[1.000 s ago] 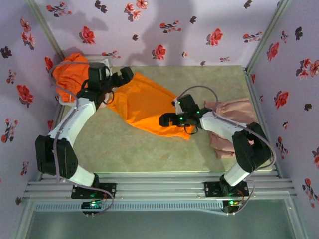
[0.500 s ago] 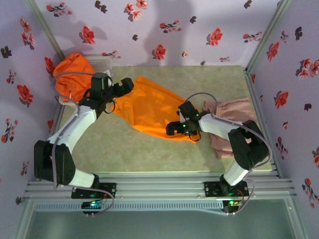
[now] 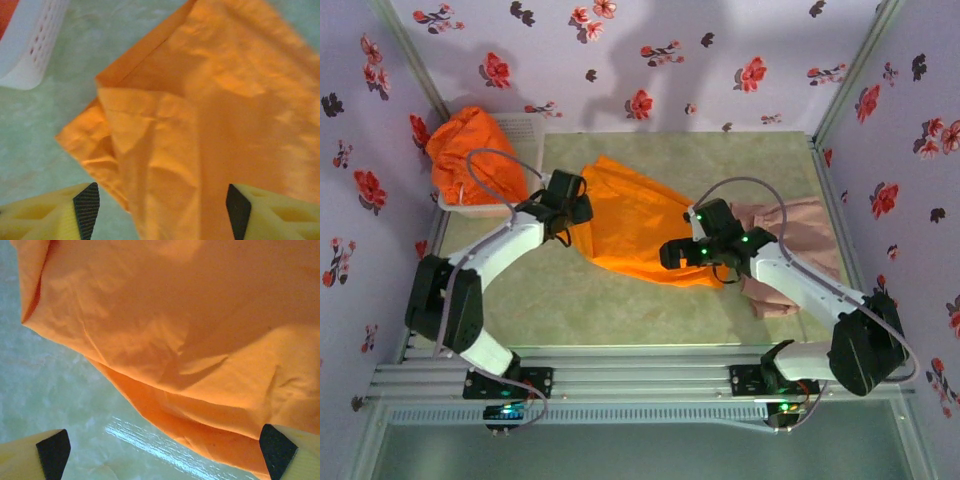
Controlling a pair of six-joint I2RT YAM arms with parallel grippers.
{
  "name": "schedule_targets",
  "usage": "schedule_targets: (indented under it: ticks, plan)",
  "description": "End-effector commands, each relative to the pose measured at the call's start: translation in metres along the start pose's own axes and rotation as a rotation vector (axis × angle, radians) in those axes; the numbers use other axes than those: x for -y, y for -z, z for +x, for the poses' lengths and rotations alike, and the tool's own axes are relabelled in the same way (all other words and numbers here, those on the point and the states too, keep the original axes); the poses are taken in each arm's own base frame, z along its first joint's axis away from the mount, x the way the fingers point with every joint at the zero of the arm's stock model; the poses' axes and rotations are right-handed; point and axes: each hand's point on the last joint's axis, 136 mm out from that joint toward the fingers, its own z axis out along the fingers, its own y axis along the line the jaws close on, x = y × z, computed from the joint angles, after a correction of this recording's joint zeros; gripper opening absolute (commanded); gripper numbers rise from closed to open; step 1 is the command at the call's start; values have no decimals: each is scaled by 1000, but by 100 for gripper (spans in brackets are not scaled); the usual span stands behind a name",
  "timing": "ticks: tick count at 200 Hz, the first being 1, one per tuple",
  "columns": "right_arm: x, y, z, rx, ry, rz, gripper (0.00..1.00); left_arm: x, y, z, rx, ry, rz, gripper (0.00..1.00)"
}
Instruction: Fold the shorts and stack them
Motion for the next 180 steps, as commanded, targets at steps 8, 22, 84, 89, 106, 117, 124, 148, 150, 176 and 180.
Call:
schedule_targets:
  ticks: [8,22,84,89,106,117,124,148,150,176,180]
  plan:
    - [-6,0,-13,43,2,-13,99,-14,-23,-6,18,12,-116,67]
    - [-4,-2,-12,39,0,-4,99,-12,-35,-5,6,8,-127,64]
    - [2,-8,-2,31,-8,6,99,-9,-69,-9,10,10,-128,44]
    - [2,-8,-3,33,-7,5,99,-10,-70,-10,13,14,-128,40]
    - [2,-9,-6,42,-5,6,99,-15,-71,-10,19,33,-132,24]
    - [1,-10,-9,49,0,7,99,-19,-70,-9,22,44,-131,14]
    - [1,-10,-11,52,5,7,99,-23,-70,-6,23,53,-131,7]
    - [-4,-11,-25,60,32,11,99,-39,-67,8,9,92,-134,0]
    - [-4,-11,-26,60,37,12,99,-40,-66,9,8,98,-133,0]
    - [-14,-14,-55,68,82,13,99,-62,-54,24,15,188,-126,0]
    - [-16,-15,-61,67,91,13,98,-64,-52,26,20,203,-122,0]
